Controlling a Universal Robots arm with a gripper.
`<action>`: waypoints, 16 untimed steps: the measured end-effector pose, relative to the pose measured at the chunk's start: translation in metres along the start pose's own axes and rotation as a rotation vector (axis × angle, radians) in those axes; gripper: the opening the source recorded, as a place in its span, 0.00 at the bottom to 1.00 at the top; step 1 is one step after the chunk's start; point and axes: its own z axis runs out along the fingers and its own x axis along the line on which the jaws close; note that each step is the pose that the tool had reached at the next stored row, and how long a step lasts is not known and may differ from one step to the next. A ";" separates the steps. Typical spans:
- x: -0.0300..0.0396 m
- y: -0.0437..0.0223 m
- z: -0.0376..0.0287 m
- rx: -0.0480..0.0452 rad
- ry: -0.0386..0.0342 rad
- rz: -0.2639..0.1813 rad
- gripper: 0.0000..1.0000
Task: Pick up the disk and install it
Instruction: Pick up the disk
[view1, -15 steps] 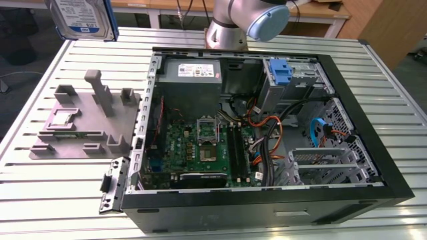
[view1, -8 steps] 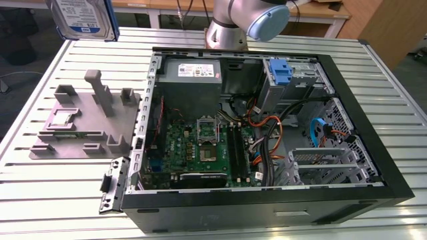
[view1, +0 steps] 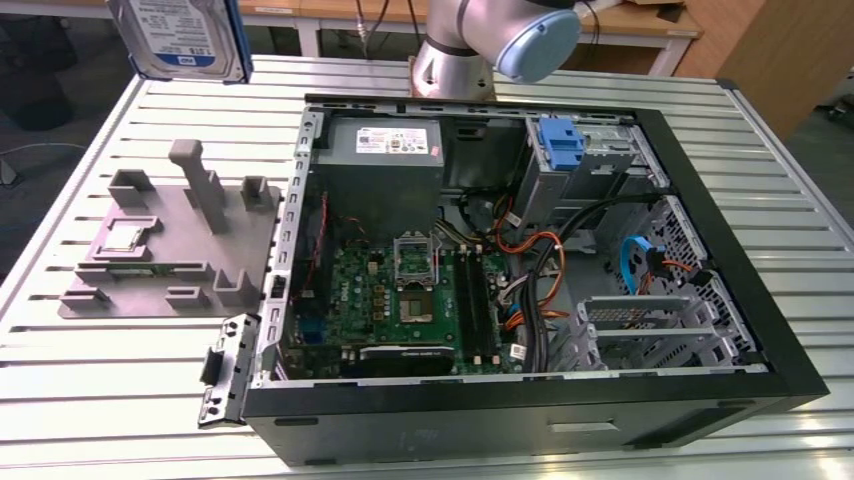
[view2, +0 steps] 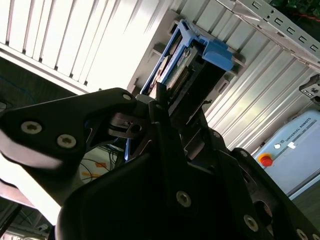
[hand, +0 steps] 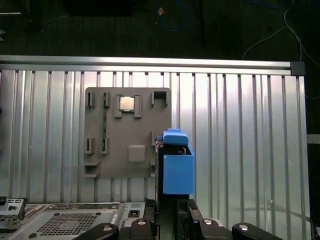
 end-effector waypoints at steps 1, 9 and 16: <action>0.0000 -0.0021 -0.0001 0.0000 0.0000 0.000 0.35; -0.0002 -0.0133 -0.0008 -0.0001 0.0001 0.000 0.35; -0.0003 -0.0257 -0.0014 0.0000 0.0000 0.000 0.35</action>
